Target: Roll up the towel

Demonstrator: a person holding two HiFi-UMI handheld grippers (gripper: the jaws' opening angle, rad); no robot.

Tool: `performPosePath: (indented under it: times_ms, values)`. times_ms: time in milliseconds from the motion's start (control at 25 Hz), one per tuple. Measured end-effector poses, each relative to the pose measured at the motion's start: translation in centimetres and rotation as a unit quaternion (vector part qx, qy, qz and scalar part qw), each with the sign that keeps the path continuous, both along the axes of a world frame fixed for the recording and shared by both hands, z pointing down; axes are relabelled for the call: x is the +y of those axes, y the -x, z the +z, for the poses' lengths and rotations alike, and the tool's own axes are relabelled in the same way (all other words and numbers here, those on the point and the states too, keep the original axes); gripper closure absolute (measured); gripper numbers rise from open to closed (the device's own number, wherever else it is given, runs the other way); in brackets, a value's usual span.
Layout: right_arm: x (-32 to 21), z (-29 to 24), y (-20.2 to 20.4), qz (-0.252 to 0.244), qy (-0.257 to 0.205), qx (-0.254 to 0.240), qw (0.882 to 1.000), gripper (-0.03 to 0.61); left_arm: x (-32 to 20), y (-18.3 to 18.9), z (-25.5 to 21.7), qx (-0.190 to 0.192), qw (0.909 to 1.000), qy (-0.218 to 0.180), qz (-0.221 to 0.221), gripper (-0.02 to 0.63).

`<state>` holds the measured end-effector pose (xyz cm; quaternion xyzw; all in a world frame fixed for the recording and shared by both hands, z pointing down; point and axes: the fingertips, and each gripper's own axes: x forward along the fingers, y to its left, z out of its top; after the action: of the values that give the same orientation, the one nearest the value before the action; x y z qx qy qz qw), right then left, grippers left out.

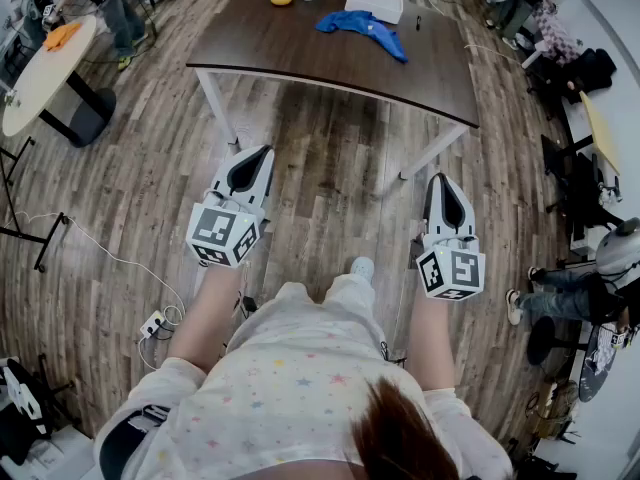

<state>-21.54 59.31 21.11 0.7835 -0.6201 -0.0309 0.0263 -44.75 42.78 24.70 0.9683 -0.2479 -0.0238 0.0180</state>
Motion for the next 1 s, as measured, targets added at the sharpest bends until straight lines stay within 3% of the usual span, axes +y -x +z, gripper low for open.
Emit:
performPosePath:
  times_ms: [440,840,1000]
  values:
    - [1.1,-0.4,1.1,0.002,-0.006,0.0,1.0,0.578,0.6,0.7,0.7,-0.004,1.0,0.001,0.001,0.599]
    - [-1.2,1.0,-1.3,-0.013,-0.001,-0.022,1.0,0.578,-0.8,-1.0,1.6,-0.018,0.9996,0.009,-0.019,0.598]
    - [-2.8,1.2,-3.8,-0.022,0.004,-0.015,1.0,0.578,-2.2,-3.3,1.7,-0.021,0.9992,0.014,-0.03,0.598]
